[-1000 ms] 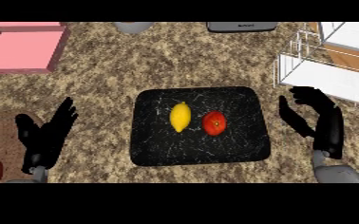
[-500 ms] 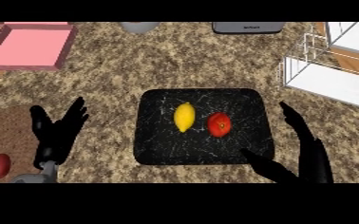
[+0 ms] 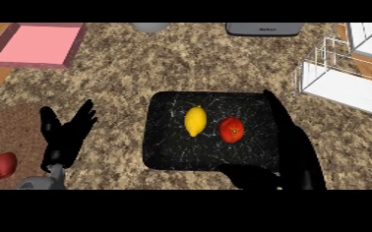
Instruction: Pick the lemon from the tray and place it in the tiered shelf
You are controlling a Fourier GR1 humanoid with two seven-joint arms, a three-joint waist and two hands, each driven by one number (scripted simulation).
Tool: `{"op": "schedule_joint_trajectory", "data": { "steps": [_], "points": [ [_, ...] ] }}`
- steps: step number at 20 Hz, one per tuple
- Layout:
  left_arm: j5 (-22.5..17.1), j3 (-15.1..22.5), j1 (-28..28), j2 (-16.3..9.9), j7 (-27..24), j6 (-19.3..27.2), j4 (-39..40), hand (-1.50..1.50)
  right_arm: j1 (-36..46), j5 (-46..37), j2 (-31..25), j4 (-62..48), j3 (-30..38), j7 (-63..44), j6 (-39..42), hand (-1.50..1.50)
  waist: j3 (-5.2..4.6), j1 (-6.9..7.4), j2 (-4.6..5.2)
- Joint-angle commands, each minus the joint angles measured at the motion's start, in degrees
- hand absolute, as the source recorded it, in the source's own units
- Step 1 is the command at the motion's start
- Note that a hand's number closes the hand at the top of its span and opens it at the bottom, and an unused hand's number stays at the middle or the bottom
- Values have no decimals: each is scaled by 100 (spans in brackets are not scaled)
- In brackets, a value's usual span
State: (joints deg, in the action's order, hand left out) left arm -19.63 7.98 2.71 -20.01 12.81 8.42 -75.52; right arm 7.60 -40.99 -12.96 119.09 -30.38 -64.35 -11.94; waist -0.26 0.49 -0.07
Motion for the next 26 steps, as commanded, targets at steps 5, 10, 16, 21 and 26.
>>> {"op": "schedule_joint_trajectory", "data": {
  "steps": [5,10,16,21,26],
  "points": [
    [108,65,205,103,228,135,-110,0,1507,-1088,1259,-1420,151,-1820,808,-150,10,46,5],
    [21,-11,151,92,160,-4,-96,0,2059,-998,1283,-2455,370,-2079,776,-150,12,136,14],
    [-110,-232,340,-114,203,-291,114,0,2520,-488,1290,-3265,402,-2086,904,-150,13,125,21],
    [100,-112,79,28,68,-102,157,0,2327,-371,1291,-3610,246,-2087,889,-150,13,80,-14],
    [206,46,-95,202,67,34,-128,0,2395,-537,1292,-4013,280,-2087,687,-150,15,79,-32]
  ]
}}
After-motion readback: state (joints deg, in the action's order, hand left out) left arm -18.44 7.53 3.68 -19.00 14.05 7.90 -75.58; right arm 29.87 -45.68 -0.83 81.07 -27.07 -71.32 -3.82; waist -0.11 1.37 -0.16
